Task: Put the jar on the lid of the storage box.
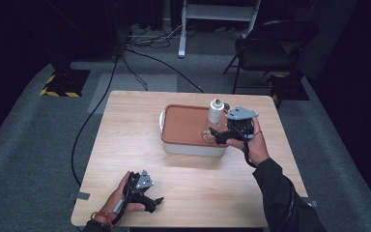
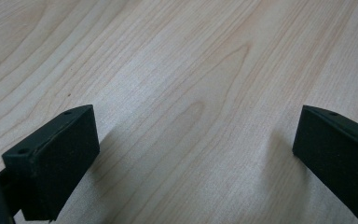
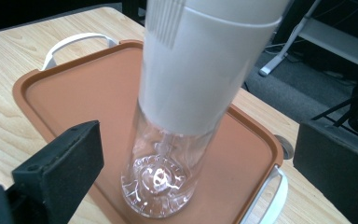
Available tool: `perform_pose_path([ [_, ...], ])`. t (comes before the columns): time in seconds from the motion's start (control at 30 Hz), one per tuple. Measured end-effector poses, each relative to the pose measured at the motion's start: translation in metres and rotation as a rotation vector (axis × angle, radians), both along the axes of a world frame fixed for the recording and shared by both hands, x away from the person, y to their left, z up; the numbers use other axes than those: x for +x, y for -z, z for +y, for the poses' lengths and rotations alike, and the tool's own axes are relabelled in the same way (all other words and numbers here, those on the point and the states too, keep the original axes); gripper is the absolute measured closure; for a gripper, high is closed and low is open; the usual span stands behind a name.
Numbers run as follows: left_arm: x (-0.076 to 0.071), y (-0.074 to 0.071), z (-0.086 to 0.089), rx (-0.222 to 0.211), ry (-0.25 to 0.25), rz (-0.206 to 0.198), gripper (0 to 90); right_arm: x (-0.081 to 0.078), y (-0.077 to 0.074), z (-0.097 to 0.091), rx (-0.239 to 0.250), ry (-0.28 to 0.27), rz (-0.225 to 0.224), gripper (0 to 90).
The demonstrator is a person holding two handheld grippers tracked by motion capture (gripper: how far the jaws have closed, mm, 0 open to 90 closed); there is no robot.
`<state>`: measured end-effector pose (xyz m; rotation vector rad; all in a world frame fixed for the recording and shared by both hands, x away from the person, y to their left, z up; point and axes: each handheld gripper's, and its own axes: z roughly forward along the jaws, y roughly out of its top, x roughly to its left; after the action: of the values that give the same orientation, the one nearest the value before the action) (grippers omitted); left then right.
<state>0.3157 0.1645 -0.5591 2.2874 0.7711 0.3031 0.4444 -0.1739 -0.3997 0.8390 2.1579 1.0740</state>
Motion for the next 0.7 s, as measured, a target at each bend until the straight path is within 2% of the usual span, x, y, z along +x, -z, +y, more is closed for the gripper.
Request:
perform_pose_path([
  [0.33,0.000,0.000,0.000,0.000,0.000,0.000,0.2,-0.028,0.001,-0.009,-0.051,-0.043,-0.033,1.6],
  [0.7,0.000,0.000,0.000,0.000,0.000,0.000,0.2,-0.057,0.016,-0.019,-0.137,-0.092,-0.056,1.5],
])
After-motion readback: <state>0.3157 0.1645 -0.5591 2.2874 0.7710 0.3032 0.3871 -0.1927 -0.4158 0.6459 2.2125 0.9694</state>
